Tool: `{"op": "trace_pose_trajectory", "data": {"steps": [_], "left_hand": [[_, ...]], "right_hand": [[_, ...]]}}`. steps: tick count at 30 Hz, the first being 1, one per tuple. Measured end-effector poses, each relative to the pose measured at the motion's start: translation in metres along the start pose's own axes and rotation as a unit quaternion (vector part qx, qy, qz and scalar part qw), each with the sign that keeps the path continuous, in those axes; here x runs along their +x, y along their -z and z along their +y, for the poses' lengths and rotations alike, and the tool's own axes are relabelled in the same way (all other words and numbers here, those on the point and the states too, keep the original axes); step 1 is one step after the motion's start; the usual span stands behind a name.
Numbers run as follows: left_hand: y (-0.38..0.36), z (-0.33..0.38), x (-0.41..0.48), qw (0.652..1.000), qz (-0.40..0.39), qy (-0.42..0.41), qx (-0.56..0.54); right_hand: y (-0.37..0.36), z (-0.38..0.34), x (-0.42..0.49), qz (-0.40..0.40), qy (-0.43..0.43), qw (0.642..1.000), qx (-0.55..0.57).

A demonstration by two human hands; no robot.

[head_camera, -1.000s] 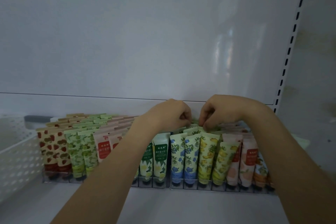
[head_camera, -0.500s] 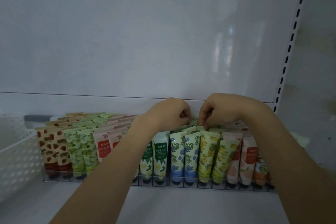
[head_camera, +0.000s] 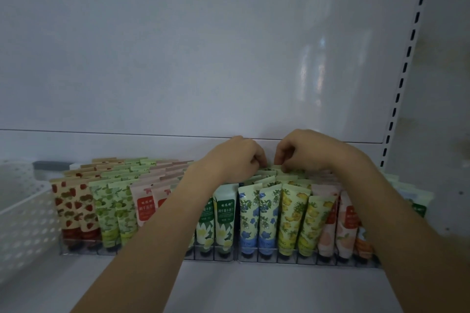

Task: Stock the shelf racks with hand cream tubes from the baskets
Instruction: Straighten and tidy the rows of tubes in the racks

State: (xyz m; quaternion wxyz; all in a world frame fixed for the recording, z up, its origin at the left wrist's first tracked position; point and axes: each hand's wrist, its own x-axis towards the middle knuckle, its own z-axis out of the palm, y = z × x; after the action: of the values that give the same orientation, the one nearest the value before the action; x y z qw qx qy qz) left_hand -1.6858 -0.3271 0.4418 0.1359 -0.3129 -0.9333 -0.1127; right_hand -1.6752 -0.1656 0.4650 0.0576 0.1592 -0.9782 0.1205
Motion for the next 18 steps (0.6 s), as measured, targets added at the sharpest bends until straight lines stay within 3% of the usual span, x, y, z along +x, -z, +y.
{"op": "trace_pose_trajectory", "data": {"steps": [5,10,18], "left_hand": [[0.001,0.000,-0.001,1.000,-0.001,0.004,-0.015],[0.001,-0.001,0.000,1.000,0.009,0.012,-0.012],[0.001,0.000,-0.001,1.000,0.000,0.010,-0.004]], "right_hand": [[-0.002,-0.001,0.001,-0.027,-0.001,1.000,0.000],[0.003,0.003,0.000,0.065,-0.007,0.997,0.036],[-0.009,0.000,0.005,0.052,-0.033,0.998,0.002]]}}
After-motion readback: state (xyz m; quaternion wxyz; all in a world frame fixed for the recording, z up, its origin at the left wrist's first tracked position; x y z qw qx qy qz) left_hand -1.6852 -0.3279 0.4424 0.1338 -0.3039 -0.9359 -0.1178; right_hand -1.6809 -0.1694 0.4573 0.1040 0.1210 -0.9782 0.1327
